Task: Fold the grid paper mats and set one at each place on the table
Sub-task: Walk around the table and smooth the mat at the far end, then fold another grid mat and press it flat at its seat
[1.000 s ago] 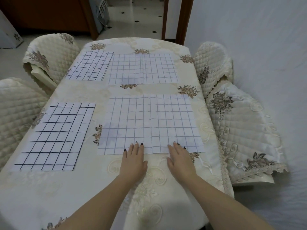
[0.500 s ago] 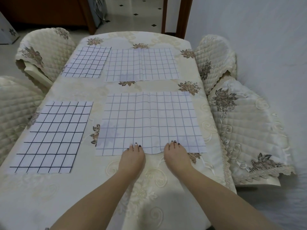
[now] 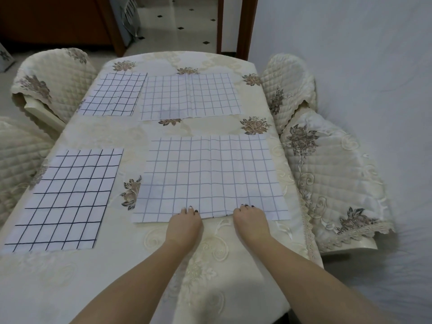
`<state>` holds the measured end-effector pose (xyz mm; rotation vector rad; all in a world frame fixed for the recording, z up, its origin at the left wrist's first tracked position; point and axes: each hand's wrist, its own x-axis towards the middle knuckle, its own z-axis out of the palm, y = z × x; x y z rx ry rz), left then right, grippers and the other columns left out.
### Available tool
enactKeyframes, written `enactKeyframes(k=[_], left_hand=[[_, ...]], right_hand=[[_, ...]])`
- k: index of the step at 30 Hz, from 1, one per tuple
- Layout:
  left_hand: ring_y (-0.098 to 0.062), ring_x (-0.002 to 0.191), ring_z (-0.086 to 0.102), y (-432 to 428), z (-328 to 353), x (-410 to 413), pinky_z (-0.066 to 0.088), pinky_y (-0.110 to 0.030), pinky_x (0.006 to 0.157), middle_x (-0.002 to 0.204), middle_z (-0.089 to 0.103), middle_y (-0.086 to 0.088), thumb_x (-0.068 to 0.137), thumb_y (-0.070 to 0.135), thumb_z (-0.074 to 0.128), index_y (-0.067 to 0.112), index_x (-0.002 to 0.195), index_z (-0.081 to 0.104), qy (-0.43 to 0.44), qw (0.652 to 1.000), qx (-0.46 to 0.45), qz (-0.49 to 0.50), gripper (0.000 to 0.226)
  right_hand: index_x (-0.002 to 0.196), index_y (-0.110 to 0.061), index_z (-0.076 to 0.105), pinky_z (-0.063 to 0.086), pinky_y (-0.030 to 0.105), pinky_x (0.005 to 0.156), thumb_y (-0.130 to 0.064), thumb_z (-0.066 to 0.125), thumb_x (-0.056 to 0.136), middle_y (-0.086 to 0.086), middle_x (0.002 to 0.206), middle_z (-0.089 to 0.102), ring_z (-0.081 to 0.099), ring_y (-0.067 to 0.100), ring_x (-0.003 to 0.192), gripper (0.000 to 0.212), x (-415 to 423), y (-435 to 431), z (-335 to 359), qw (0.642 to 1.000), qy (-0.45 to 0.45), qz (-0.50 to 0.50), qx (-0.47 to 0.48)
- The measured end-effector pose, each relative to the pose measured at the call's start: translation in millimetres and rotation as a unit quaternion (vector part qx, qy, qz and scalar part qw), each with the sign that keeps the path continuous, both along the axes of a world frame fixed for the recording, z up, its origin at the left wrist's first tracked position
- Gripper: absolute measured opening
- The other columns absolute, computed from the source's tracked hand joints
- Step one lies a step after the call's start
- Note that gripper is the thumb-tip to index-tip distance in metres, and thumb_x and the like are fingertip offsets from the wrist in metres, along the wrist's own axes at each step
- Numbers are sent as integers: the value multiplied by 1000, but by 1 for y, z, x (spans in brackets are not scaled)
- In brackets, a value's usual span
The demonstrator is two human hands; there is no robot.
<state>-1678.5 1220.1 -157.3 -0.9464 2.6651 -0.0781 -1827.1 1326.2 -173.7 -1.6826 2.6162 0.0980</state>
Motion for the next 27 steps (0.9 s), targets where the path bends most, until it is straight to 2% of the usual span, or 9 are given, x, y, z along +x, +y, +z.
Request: enactKeyframes(k=[5,13,16,18,20,21,24,25,27], left_hand=[[-26,107,53,21,-5,-5,35,-33,67,116,56,-9,90,3,41,7,117,53,22,1000,22,4,30],[-28,112,51,50,-5,-2,42,-34,73,122,52,-12,89,-2,42,3,123,49,15,1000,18,-11,35],[-26,108,52,54,-8,2,40,-34,72,118,54,-9,91,5,43,6,121,52,20,1000,18,-5,32],[-25,107,53,55,-14,4,41,-34,82,116,57,-7,93,13,42,9,118,54,42,999,26,-10,29],[-24,110,55,52,-14,8,39,-37,101,115,62,-5,96,27,40,11,117,58,116,993,37,9,31],[-23,110,58,50,-12,11,38,-40,105,114,65,-4,95,33,44,11,116,60,170,984,43,31,34],[-27,120,56,38,5,19,42,-41,103,126,63,-10,92,30,57,4,128,58,334,922,91,173,44],[-26,127,50,32,11,24,40,-40,105,134,57,-9,93,28,55,5,134,53,371,886,133,242,47],[-26,132,44,16,20,37,37,-39,106,142,50,-10,94,23,53,7,140,46,418,821,181,343,49]], right_hand=[[41,-15,55,32,17,36,-2,82,13,0,40,50,48,16,33,41,1,25,4,999,2,-43,-20],[43,-14,57,35,18,35,0,82,13,1,43,52,51,16,35,42,7,52,6,997,-2,-70,-33],[43,-15,57,36,20,35,0,82,9,0,44,53,52,16,37,45,10,56,3,996,-6,-75,-37],[45,-15,56,38,23,37,-2,84,19,0,46,53,52,15,39,40,11,57,3,996,-2,-74,-41],[50,-14,57,40,24,42,-11,75,52,0,50,54,54,17,43,18,14,55,8,993,-13,-75,-88],[56,-12,61,43,24,46,-15,61,68,1,55,58,57,18,48,12,16,51,8,988,-43,-91,-121],[101,-4,71,54,30,74,-26,31,88,7,97,72,68,23,89,47,34,24,21,952,-175,-142,-208],[116,-6,66,52,32,85,-27,30,93,6,113,69,65,23,104,47,44,12,28,936,-229,-151,-221],[131,-10,56,44,29,100,-24,36,99,2,130,60,56,19,120,40,64,-14,46,901,-338,-160,-221]])
